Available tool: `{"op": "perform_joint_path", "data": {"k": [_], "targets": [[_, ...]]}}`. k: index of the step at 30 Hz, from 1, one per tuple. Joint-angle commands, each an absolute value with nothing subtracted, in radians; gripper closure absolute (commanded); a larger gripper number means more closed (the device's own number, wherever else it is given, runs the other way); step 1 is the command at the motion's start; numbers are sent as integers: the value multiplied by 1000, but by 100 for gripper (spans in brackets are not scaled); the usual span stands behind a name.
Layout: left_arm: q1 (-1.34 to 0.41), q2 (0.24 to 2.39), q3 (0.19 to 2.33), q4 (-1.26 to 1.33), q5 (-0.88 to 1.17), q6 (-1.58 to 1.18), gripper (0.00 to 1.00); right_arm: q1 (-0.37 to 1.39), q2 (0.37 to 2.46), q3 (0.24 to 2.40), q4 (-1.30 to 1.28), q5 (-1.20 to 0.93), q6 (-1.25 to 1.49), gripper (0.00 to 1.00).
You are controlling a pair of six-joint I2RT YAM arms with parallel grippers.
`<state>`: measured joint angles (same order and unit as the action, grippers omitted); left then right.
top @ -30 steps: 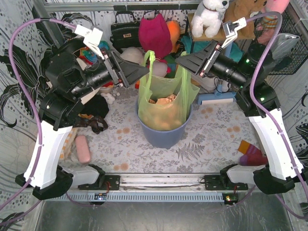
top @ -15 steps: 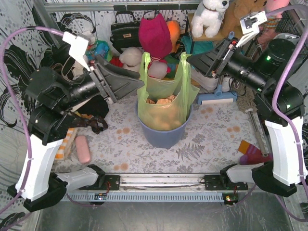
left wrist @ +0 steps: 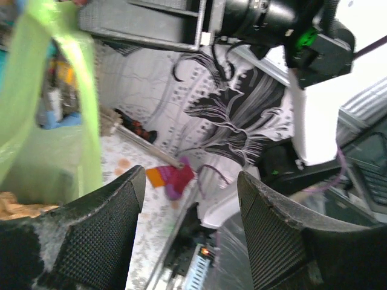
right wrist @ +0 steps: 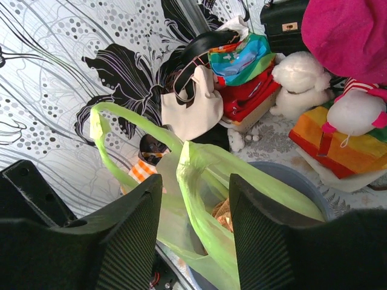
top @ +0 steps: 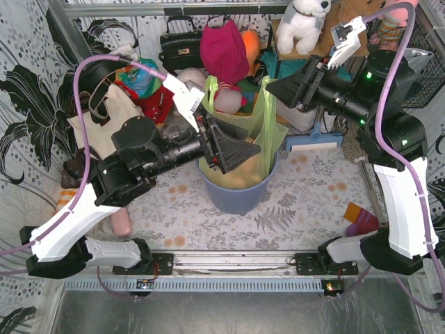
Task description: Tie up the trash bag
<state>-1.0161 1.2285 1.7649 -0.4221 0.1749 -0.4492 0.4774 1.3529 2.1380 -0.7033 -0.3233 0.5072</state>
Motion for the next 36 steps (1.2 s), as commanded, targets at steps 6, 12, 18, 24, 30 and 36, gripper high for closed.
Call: {"op": "perform_joint_path", "data": {"k": [6,12,18,24,30,36], "targets": [[-1049,1138,1508,34,-68,-253,29,482,1380,2166,-639,-331,521,62],[-1049,1166,1481,111,-78,-194,28,482,1394,2177,-615,-337,520,70],[-1050,1170,1435,196,-106,-175,28,482,1394,2181,-603,-333,522,77],[-1049,1187,1397,263,-158,-120,28,482,1382,2182,-581,-326,524,100],[-1049,1230,1385,365,-213,-41,27,482,1346,2131,-524,-355,533,100],[-1049,1287,1387,477,-283,57,22,482,1321,2110,-510,-378,543,100]]}}
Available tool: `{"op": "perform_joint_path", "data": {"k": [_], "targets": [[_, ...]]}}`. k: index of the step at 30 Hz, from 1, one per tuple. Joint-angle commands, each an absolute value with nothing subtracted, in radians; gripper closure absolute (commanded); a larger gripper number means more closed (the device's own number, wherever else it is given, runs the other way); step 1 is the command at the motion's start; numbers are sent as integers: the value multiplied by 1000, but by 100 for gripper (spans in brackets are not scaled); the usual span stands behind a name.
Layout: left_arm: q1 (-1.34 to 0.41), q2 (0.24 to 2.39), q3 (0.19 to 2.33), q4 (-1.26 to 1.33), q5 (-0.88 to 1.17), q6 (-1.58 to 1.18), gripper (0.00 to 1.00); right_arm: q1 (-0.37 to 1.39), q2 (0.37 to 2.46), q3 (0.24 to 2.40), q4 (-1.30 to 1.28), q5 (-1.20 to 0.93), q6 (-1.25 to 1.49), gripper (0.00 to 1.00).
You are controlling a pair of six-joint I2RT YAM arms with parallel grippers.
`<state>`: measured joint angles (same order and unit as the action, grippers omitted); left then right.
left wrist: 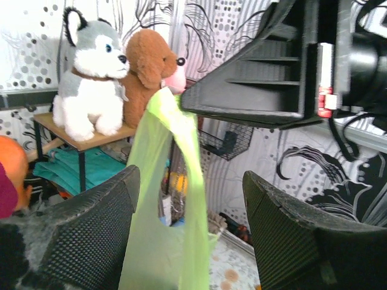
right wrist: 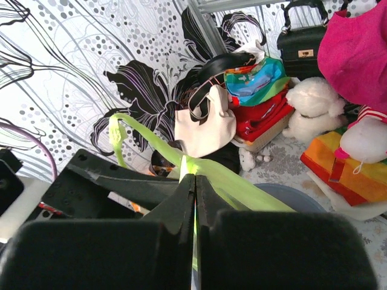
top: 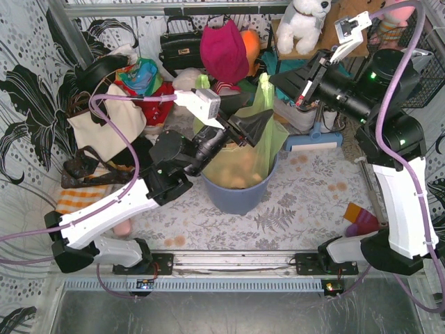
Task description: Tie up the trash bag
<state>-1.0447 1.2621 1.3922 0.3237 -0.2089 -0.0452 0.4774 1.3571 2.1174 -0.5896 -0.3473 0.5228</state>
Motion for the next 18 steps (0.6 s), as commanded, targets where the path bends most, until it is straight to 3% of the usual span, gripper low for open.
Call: {"op": "perform_joint_path", "data": {"k": [1,18], "targets": [[-1049,1295,1384,502,-285,78,22,482,1317,2109,-509,-381,545,100],[-1032,1333,1254,796,-190,256,21,482,1264,2020,-483,-426,549,100]]}}
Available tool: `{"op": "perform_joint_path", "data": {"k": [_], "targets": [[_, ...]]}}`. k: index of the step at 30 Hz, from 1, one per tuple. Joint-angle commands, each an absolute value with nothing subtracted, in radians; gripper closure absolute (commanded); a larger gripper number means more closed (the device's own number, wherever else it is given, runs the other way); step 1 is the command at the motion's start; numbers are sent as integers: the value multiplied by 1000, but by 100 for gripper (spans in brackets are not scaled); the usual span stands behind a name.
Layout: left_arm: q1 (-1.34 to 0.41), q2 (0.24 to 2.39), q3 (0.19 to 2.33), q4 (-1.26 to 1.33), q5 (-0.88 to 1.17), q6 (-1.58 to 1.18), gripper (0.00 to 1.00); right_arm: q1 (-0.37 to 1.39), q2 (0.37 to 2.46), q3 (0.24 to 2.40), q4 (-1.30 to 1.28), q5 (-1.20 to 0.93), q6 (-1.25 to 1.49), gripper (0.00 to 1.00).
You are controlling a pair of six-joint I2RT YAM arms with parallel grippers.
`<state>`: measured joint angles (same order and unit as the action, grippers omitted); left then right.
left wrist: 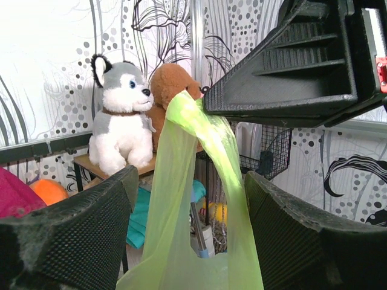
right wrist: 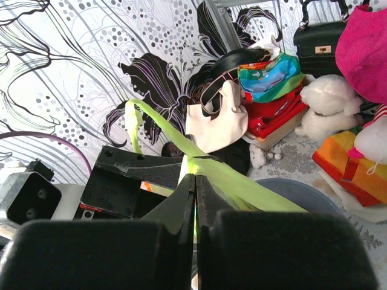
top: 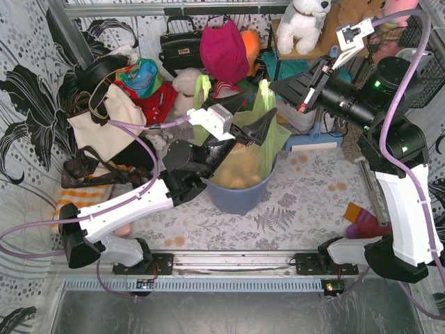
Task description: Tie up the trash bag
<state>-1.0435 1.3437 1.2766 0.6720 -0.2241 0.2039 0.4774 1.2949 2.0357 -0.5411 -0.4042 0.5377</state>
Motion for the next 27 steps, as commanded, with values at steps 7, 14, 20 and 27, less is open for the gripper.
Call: {"op": "perform_joint_path", "data": {"k": [7,14,20,27], "targets": [[-977,1294,1218,816,-1,225,23,482,1253,1999,-481,-442,543,100],[-895,1277,1257,786,156,114,28,482,1243,1975,-449,-478,546,100],[-843,1334,1376,661,299,66,33,482,1245,1972,-431,-509,552,100],[-836,1371,1409,639,375,32,41,482,1240,1975,-439,-501,548,100]]}}
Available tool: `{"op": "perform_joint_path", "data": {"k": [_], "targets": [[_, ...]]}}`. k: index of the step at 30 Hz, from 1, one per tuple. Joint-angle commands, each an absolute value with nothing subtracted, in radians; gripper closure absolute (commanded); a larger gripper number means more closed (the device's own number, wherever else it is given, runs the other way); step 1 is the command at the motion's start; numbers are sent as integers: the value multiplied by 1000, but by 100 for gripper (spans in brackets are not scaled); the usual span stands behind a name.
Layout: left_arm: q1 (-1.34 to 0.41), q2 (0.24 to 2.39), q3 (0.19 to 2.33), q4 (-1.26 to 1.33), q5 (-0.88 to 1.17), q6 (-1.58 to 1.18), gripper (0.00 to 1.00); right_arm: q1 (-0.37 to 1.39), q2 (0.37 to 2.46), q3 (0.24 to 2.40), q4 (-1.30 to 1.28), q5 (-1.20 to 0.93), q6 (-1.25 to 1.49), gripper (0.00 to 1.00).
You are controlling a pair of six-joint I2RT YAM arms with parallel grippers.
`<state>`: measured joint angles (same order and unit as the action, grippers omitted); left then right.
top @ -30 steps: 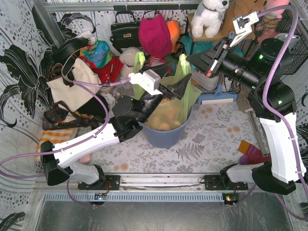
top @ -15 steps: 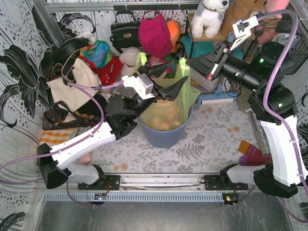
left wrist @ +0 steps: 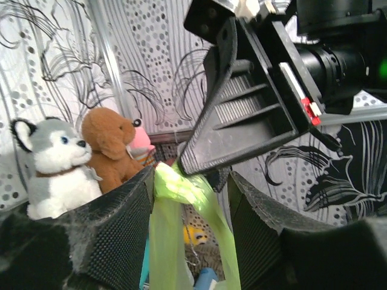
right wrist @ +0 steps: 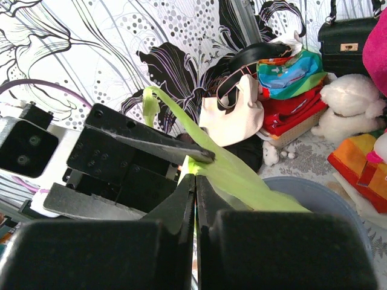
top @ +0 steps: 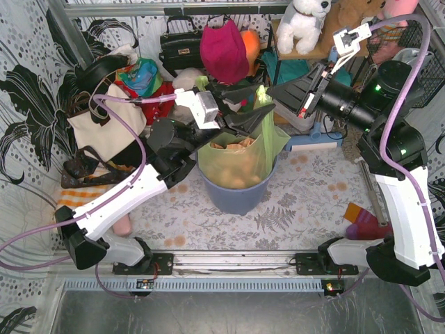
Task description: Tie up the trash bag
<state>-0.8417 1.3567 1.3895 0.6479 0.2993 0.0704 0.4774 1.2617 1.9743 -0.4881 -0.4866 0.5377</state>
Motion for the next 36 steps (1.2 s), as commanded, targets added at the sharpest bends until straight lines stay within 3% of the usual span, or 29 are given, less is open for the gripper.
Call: {"op": "perform_joint_path", "data": {"k": [1,5,10,13,15,19,27,36], "targets": [[-836,1373,1413,636,378,25,42,481,1241,1976,-440,-499,548,100],[-836,1377,1428,610,354,7,49,482,1240,1974,-439,-497,546,100],[-837,1375,1429,600,321,-20,51,482,1235,1965,-430,-491,551,100],[-835,1370,1413,611,285,-31,46,481,1235,1966,-428,-492,552,100],[-835,1369,1407,620,253,-36,33,482,1233,1966,-429,-494,553,100],[-834,1374,1412,618,197,-37,30,481,1230,1962,-427,-494,553,100],[-833,1390,1427,605,200,-47,54,482,1224,1953,-417,-494,557,100],[-827,1387,1423,640,222,-85,70,481,1221,1942,-416,-497,555,100]]}}
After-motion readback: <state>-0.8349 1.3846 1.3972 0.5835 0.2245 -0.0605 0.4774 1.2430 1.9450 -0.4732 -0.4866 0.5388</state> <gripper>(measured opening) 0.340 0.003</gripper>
